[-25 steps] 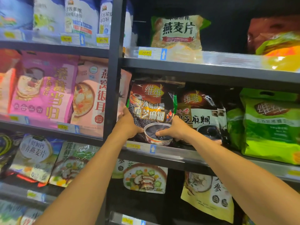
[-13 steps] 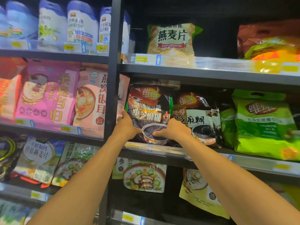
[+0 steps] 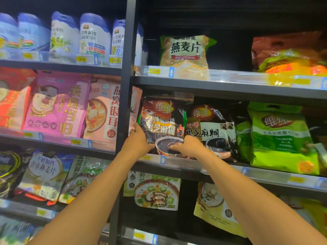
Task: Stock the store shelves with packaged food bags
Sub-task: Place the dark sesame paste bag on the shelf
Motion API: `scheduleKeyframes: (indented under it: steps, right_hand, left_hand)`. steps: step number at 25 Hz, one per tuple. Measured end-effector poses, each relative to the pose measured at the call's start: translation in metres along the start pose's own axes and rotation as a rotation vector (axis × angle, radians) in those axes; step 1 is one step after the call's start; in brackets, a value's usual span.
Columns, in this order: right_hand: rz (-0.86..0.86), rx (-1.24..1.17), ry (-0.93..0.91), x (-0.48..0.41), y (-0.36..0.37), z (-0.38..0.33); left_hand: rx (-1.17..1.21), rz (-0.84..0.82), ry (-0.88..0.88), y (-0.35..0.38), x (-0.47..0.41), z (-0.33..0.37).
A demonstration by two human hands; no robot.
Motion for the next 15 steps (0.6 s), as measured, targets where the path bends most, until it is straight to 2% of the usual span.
scheduleKeyframes:
  steps: [4, 7, 11, 15]
  right_hand:
    - [0.036, 0.03, -0.014, 0.016, -0.011, 0.004]
    - [0.147, 0.111, -0.103, 0.042, -0.028, 0.004]
    - [0.338, 0.316, -0.271, 0.113, -0.063, 0.01]
    - [0.406, 0.463, -0.287, 0.188, -0.089, 0.042]
  left_hand:
    - [-0.082, 0.064, 0.122, -0.013, 0.021, 0.006]
    - [-0.136, 0.148, 0.229, -0.026, 0.05, 0.021]
    - [-0.265, 0.286, 0.388, -0.026, 0.106, 0.051]
    - [-0.305, 0.316, 0.517, 0.001, 0.161, 0.084]
Point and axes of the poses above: each hand's wrist, its own x-axis away from the middle knuckle, its own y-axis out of the palm, z = x × y, the point moved 10 cm from there along -x, towards the middle knuckle, and after that the axes turned 12 degrees about -y, right-handed, at the moved point
